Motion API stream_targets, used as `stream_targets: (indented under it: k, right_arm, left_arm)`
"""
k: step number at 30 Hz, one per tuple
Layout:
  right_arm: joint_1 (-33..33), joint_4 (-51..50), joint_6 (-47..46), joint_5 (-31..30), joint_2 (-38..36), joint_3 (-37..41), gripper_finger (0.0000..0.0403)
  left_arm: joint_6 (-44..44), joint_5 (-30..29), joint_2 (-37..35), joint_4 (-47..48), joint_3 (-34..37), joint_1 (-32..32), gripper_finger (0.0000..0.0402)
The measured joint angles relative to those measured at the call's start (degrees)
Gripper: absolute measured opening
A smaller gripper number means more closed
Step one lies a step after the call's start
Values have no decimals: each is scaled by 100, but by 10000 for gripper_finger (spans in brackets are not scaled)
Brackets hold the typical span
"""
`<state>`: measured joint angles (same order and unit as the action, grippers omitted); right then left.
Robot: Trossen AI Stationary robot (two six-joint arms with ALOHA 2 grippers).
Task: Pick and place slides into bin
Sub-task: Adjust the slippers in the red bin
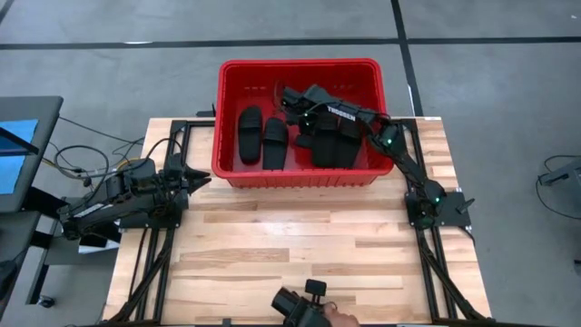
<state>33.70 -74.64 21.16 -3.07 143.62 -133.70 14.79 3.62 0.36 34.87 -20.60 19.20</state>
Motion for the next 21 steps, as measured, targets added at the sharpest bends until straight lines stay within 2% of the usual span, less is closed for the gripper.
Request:
stream_targets:
  k: [8, 18, 21]
  right_arm:
    - [-189, -641, 29, -172, -11, 8, 0]
    - [-402, -703, -17, -214, -50, 10, 0]
    - [-478, -539, -10, -475, -169, 10, 0]
  left_arm:
    - [-2, 2, 0, 0, 2, -2, 89]
    - [0, 2, 0, -1, 2, 0, 89]
    - [0, 1, 0, -1, 2, -1, 89]
